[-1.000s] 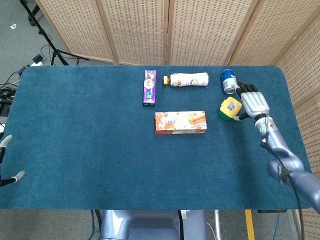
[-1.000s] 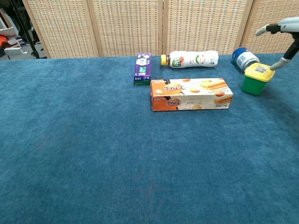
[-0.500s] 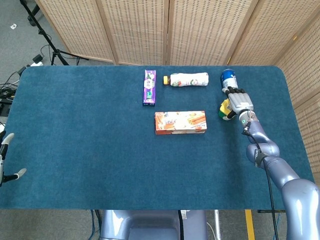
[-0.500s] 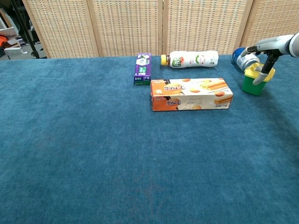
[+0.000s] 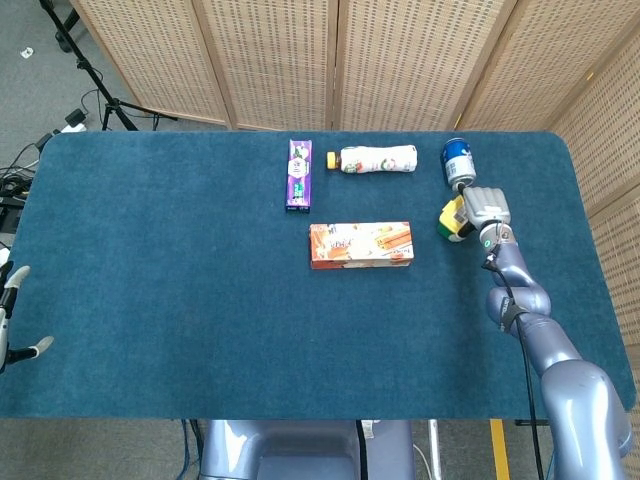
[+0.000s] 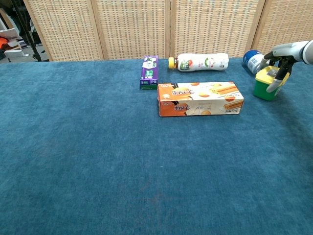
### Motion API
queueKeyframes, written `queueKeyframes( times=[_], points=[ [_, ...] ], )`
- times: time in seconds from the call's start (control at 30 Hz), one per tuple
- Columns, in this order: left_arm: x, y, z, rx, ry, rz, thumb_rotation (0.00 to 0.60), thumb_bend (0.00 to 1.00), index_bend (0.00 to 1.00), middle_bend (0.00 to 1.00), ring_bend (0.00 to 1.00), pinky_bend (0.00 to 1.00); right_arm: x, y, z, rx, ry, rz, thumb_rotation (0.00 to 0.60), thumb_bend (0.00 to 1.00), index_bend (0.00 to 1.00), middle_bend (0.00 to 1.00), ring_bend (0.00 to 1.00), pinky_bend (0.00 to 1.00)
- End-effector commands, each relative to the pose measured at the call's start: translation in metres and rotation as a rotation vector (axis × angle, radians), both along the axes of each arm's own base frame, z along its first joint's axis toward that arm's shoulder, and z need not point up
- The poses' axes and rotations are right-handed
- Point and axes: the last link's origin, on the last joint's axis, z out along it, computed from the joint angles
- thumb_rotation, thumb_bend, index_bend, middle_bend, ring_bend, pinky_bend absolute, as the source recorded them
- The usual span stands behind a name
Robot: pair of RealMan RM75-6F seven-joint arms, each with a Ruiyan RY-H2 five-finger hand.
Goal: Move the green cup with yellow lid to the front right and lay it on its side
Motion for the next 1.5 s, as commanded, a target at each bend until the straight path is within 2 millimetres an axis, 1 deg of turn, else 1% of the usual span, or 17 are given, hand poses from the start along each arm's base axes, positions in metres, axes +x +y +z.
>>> queueKeyframes(
  times=[0.03,0.07,0.13,0.2,0.3,0.43,0.5,0.57,0.67,0.7,0.73,0.9,0.97,1.1,1.23,1.4,1.5],
  points=[
    [-0.001,-0.002,-0.001,-0.004,0.000,0.003,0.600,0.00,0.00,0.00,0.00,0.00,0.002,0.000,0.000,-0.035,-0.024,0.011,0.600,0.01,0.37,0.52,0.60,0.48],
    [-0.001,-0.002,-0.001,-0.005,-0.002,0.001,0.600,0.00,0.00,0.00,0.00,0.00,0.002,0.000,0.001,-0.046,-0.032,0.016,0.600,0.03,0.39,0.53,0.61,0.49],
    [-0.001,-0.002,-0.001,-0.008,-0.007,-0.002,0.600,0.00,0.00,0.00,0.00,0.00,0.004,0.001,0.004,-0.079,-0.051,0.029,0.600,0.10,0.45,0.57,0.63,0.49],
    [-0.001,-0.003,-0.001,-0.010,-0.012,-0.004,0.600,0.00,0.00,0.00,0.00,0.00,0.004,0.002,0.006,-0.099,-0.061,0.036,0.600,0.14,0.48,0.59,0.63,0.49],
    [0.000,-0.004,0.002,-0.009,-0.026,-0.014,0.600,0.00,0.00,0.00,0.00,0.00,0.006,0.003,0.011,-0.133,-0.081,0.049,0.600,0.17,0.49,0.60,0.63,0.49],
    [0.004,-0.007,0.006,-0.009,-0.050,-0.033,0.600,0.00,0.00,0.00,0.00,0.00,0.010,0.006,0.022,-0.187,-0.130,0.065,0.600,0.24,0.50,0.62,0.64,0.49],
    [0.004,-0.009,0.007,-0.021,-0.061,-0.042,0.600,0.00,0.00,0.00,0.00,0.00,0.009,0.014,0.026,-0.211,-0.142,0.072,0.600,0.25,0.50,0.62,0.64,0.49],
    [0.005,-0.011,0.006,-0.038,-0.076,-0.051,0.600,0.00,0.00,0.00,0.00,0.00,0.010,0.026,0.031,-0.240,-0.153,0.083,0.600,0.26,0.51,0.63,0.64,0.49],
    [0.004,-0.015,0.006,-0.063,-0.093,-0.070,0.600,0.00,0.00,0.00,0.00,0.00,0.010,0.060,0.036,-0.270,-0.189,0.055,0.600,0.26,0.51,0.65,0.66,0.49],
    [0.004,-0.016,0.006,-0.071,-0.097,-0.075,0.600,0.00,0.00,0.00,0.00,0.00,0.012,0.070,0.038,-0.275,-0.194,0.043,0.600,0.26,0.51,0.67,0.68,0.49],
    [0.006,-0.016,0.007,-0.084,-0.110,-0.088,0.600,0.00,0.00,0.00,0.00,0.00,0.014,0.087,0.042,-0.284,-0.196,0.023,0.600,0.26,0.51,0.68,0.68,0.49],
    [0.011,-0.019,0.013,-0.102,-0.145,-0.135,0.600,0.00,0.00,0.00,0.00,0.00,0.027,0.137,0.050,-0.298,-0.199,-0.040,0.600,0.26,0.52,0.69,0.69,0.49],
    [0.010,-0.022,0.015,-0.105,-0.157,-0.145,0.600,0.00,0.00,0.00,0.00,0.00,0.029,0.152,0.051,-0.303,-0.201,-0.054,0.600,0.26,0.52,0.69,0.69,0.49],
    [0.011,-0.025,0.017,-0.106,-0.167,-0.164,0.600,0.00,0.00,0.00,0.00,0.00,0.027,0.169,0.052,-0.319,-0.201,-0.074,0.600,0.26,0.52,0.69,0.69,0.49],
    [0.014,-0.028,0.020,-0.101,-0.172,-0.176,0.600,0.00,0.00,0.00,0.00,0.00,0.023,0.189,0.053,-0.352,-0.226,-0.098,0.600,0.31,0.52,0.70,0.69,0.49],
    [0.013,-0.030,0.018,-0.099,-0.166,-0.173,0.600,0.00,0.00,0.00,0.00,0.00,0.013,0.219,0.046,-0.362,-0.218,-0.118,0.600,0.31,0.52,0.70,0.69,0.49],
    [0.013,-0.030,0.018,-0.098,-0.163,-0.175,0.600,0.00,0.00,0.00,0.00,0.00,0.009,0.230,0.041,-0.361,-0.216,-0.126,0.600,0.31,0.52,0.70,0.69,0.49]
  ],
)
